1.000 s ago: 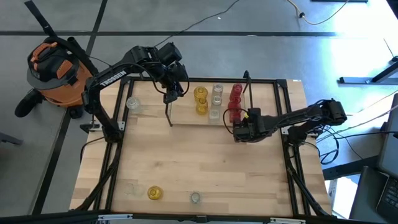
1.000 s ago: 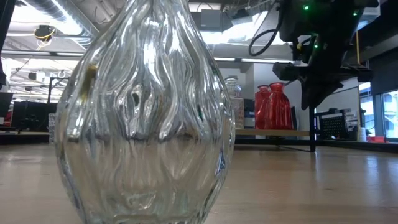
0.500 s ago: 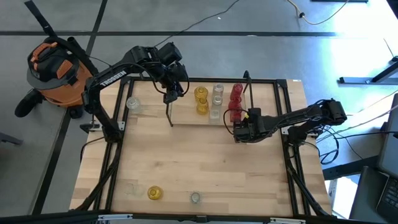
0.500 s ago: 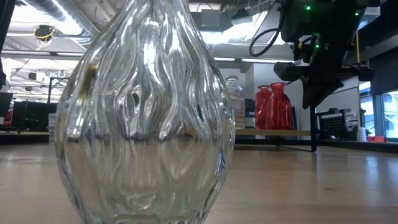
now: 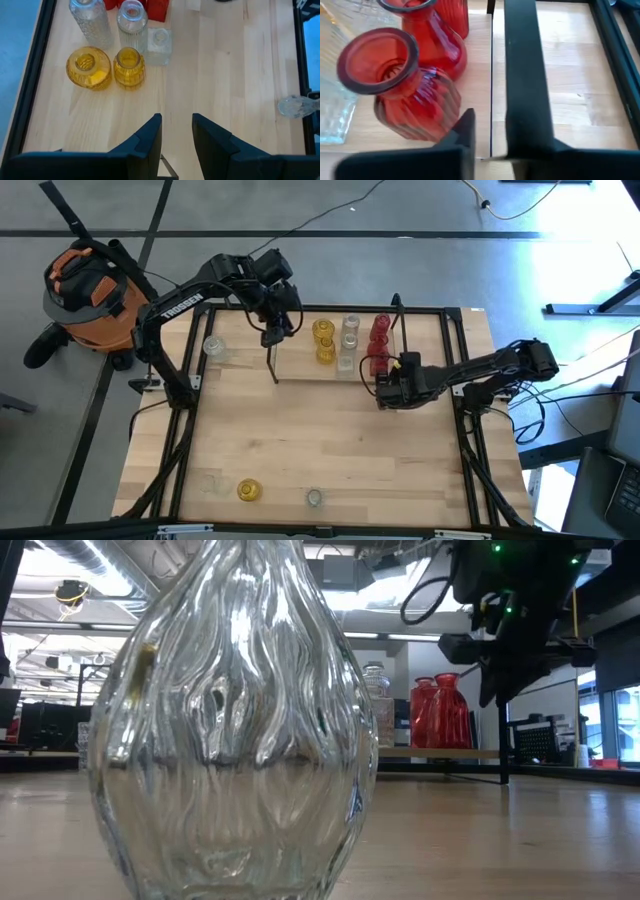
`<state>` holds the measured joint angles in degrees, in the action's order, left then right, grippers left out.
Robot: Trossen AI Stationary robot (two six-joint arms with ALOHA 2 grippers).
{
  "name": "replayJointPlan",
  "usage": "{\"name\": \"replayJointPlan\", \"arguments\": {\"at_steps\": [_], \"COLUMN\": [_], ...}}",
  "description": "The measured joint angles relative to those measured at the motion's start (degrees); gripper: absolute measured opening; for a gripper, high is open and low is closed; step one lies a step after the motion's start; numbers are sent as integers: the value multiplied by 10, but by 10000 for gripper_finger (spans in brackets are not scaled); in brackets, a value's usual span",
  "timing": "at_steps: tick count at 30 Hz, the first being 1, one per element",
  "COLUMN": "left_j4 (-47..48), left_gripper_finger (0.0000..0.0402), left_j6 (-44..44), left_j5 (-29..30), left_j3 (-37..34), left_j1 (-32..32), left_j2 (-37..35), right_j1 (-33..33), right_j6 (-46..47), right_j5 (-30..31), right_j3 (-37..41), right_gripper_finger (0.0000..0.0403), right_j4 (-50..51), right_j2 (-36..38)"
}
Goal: Sort vases onto shelf
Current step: Adjust the shelf, then put the transparent vase on the shelf
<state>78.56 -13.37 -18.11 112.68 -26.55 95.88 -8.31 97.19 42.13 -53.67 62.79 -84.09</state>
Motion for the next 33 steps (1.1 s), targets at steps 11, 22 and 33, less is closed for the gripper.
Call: {"name": "replayJointPlan", "arguments": {"at_steps": [11, 22, 33], "left_j4": [13, 11, 110], "left_gripper_finger": [101, 101, 101], "left_j6": [-8, -38, -38], "left_j5": [0, 0, 92], "left_j3": [0, 0, 0], "left_j1": [0, 0, -6], "left_j2": [0, 0, 0], "right_j1": [0, 1, 1], "right_j6": [0, -22, -316], "right_j5": [-25, 35, 303], "right_j3": [-5, -197, -434], "right_gripper_finger": [204, 212, 211], "right_j4": [18, 247, 252], "right_j2": [10, 17, 15]}}
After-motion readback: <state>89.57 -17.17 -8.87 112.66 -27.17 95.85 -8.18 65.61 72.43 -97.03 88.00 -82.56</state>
